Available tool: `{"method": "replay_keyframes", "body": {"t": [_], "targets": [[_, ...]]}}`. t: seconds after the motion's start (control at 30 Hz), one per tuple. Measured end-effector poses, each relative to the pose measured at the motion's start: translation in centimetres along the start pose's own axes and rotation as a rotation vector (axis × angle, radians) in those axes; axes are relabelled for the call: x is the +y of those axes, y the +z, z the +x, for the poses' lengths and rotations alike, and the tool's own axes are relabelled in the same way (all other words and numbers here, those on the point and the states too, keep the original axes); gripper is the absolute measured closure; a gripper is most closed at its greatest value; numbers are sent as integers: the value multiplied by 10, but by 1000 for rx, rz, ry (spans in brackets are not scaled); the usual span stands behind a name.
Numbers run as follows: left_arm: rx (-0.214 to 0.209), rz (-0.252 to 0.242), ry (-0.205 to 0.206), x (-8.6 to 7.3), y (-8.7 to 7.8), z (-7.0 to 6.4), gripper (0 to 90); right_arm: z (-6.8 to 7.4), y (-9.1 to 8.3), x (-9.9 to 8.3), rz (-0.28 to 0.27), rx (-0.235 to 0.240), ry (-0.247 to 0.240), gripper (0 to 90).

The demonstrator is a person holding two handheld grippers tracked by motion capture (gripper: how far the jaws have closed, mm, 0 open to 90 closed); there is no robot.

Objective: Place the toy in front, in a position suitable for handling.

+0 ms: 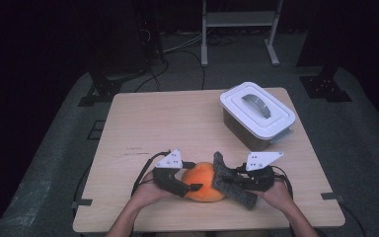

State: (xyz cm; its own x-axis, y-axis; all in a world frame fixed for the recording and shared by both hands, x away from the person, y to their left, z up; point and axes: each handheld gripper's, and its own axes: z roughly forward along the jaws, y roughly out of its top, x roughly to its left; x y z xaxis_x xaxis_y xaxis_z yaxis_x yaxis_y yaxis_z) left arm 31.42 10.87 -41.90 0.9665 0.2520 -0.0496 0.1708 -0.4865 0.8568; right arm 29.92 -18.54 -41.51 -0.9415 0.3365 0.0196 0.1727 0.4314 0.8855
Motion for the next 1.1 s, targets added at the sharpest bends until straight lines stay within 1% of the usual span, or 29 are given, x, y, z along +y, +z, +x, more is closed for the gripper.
{"method": "replay_keyframes", "body": {"t": [0.03,0.1,0.13,0.17,0.2,0.23,0.3,0.33,0.37,0.4,0.43,0.47,0.5,0.53,0.6,0.63,0.67,0.73,0.77,0.8,0.87,0.9,1.0,1.03,1.07,1.1], "targets": [[-3,-6,8,1,1,-2,256,2,1,5,-27,14,-6,745],[-6,-14,44,4,6,-7,257,6,4,13,-48,21,-16,743],[-4,-13,56,5,7,-9,256,9,9,17,-36,16,-38,743],[1,-11,69,6,7,-11,254,11,11,17,-21,11,-46,742],[-1,-7,73,6,7,-11,251,11,13,16,-16,11,-47,742],[-4,-10,67,5,6,-10,244,10,13,13,-21,16,-37,744],[-6,3,55,7,1,-8,193,9,11,10,-1,9,-34,745],[-1,7,43,8,0,-7,155,9,10,9,7,3,-37,746],[6,21,28,8,-3,-5,124,9,9,7,10,2,-34,747],[0,23,18,8,-5,-4,109,8,7,4,9,6,-21,748],[-17,28,4,6,-6,-3,111,8,6,2,12,4,-16,748],[-24,43,7,5,-7,-2,130,7,4,1,17,-1,-16,748],[-42,53,4,3,-8,-2,171,7,3,1,22,-1,-17,749],[-37,49,10,1,-9,-1,243,7,2,1,37,-2,-22,749],[-43,41,-8,1,-7,-1,260,7,1,2,40,-8,-25,750],[-40,43,9,1,-6,-1,263,8,1,5,34,-6,-30,750],[-37,22,12,1,-4,-3,270,9,0,9,21,-5,-36,749],[-46,13,35,4,0,-5,271,11,0,17,-39,20,-35,749],[-44,8,44,6,2,-7,271,13,2,21,-40,17,-49,748],[-44,10,54,7,4,-8,270,16,5,24,-30,7,-65,747],[-45,17,63,6,5,-9,268,17,9,23,-15,2,-76,747],[-45,14,56,6,4,-8,260,16,9,20,-10,6,-72,747],[-27,24,-4,6,3,-4,145,13,7,14,0,4,-58,749],[-49,25,-15,4,4,-4,133,12,6,12,3,10,-53,750],[-57,27,-4,3,5,-4,163,12,5,10,9,27,-46,749],[-53,32,16,3,7,-6,181,12,4,10,11,33,-40,749]]}}
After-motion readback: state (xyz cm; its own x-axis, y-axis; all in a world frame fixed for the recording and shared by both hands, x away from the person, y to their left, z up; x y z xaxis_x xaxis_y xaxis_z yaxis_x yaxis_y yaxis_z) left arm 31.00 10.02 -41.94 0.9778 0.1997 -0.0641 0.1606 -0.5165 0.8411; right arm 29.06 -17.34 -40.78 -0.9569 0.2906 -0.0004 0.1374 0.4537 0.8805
